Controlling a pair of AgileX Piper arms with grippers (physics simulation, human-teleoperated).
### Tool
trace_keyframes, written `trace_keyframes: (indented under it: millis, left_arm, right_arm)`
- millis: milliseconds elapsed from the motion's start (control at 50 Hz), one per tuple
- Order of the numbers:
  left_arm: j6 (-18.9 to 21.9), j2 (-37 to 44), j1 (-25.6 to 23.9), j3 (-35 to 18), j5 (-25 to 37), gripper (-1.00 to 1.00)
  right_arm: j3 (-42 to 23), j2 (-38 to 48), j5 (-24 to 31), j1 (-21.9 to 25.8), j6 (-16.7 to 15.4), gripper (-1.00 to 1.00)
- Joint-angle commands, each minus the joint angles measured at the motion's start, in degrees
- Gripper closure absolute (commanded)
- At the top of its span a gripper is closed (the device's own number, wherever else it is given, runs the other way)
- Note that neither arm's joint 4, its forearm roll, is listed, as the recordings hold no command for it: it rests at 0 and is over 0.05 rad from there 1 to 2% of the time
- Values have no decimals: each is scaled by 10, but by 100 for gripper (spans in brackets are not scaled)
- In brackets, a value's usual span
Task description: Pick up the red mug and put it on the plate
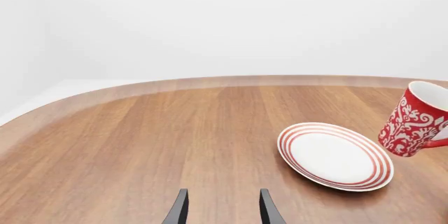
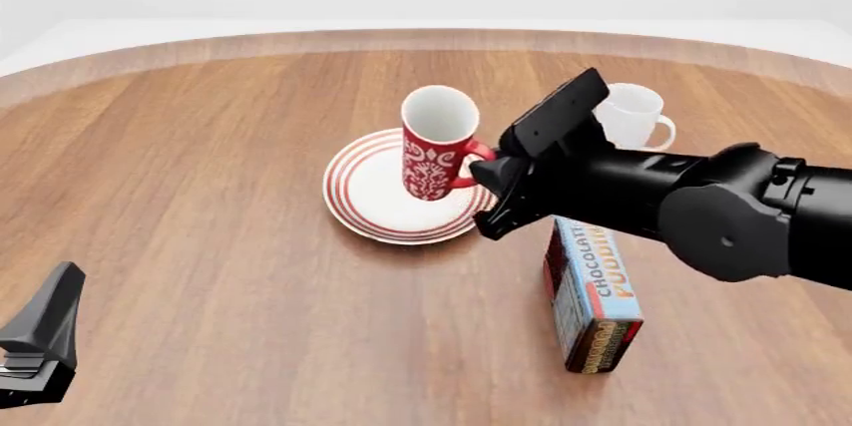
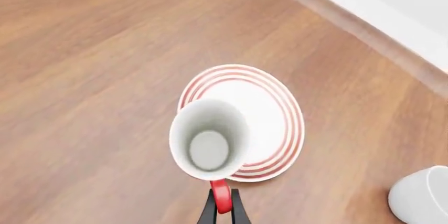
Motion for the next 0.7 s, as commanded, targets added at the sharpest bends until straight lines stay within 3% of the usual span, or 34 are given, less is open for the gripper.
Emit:
trace_keyframes:
  millis: [20, 440, 700]
  left_arm:
    - [0, 0, 0, 0, 0, -100]
    - [0, 0, 0, 0, 0, -100]
    - [0, 0, 0, 0, 0, -100]
  right_arm:
    - [-39, 41, -15, -5, -6, 100]
    - [-81, 111, -38, -22, -28, 100]
    - [-101, 148, -53, -39, -23, 100]
